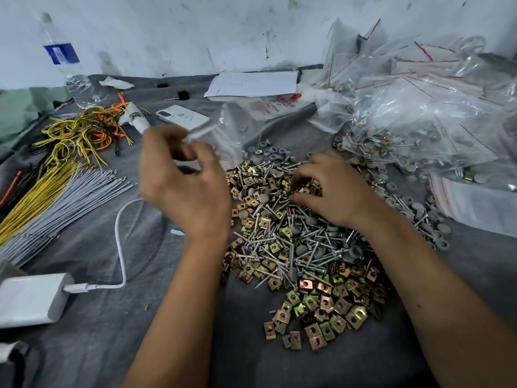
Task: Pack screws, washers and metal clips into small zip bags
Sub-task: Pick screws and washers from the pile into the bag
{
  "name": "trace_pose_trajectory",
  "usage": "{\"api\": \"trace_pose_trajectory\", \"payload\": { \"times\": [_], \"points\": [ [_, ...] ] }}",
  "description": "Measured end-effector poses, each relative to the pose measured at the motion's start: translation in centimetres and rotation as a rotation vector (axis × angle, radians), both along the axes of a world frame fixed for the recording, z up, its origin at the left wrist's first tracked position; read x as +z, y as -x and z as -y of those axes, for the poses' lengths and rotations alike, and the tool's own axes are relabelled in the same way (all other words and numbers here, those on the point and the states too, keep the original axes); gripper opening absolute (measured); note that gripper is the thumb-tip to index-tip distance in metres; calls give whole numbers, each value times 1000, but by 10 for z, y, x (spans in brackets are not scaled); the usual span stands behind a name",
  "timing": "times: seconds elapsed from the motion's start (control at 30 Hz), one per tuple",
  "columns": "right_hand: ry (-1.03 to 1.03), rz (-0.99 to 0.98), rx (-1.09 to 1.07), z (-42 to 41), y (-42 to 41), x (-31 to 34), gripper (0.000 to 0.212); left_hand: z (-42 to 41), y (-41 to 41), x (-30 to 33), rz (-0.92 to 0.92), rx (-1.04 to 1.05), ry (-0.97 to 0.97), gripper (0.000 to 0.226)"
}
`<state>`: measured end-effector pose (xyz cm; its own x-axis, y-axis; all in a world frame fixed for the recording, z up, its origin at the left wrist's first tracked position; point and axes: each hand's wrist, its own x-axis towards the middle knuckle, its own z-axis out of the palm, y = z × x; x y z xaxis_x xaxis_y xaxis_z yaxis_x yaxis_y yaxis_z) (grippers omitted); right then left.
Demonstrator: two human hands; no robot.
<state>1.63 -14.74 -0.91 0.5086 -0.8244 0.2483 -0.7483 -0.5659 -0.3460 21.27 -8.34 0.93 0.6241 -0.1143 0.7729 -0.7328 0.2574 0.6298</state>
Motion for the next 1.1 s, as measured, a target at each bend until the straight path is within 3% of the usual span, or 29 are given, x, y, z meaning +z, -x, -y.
{"api": "trace_pose_trajectory", "payload": {
  "times": [0.07, 0.13, 0.27, 0.33, 0.43, 0.57, 0.73, 0.9, 1.1],
  "points": [
    [-64, -84, 8, 1, -2, 1, 26, -1, -4, 0, 149, 124, 16, 6],
    [-100, -104, 18, 2, -3, 2, 26, -1, 1, -3, 305, 113, -81, 6],
    [-35, -45, 12, 3, -4, -1, 20, 2, 26, -15, 433, -176, -596, 11],
    [-23, 79, -34, 3, -2, -1, 16, 4, 33, -21, 435, -242, -726, 9],
    [-4, 330, -53, 0, -1, 4, 6, 6, 32, -23, 359, -292, -707, 7],
    [34, 558, 115, -11, -6, 9, 12, 6, 27, -24, 158, -361, -684, 8],
    [121, 456, 200, -10, -7, 7, 18, 13, 25, -23, -170, -481, -709, 7],
    [169, 285, 170, -6, -8, 6, 22, 13, 29, -24, -162, -495, -669, 7],
    [95, 425, 119, -13, -11, 5, 28, 13, 30, -25, -145, -477, -565, 12]
  ]
}}
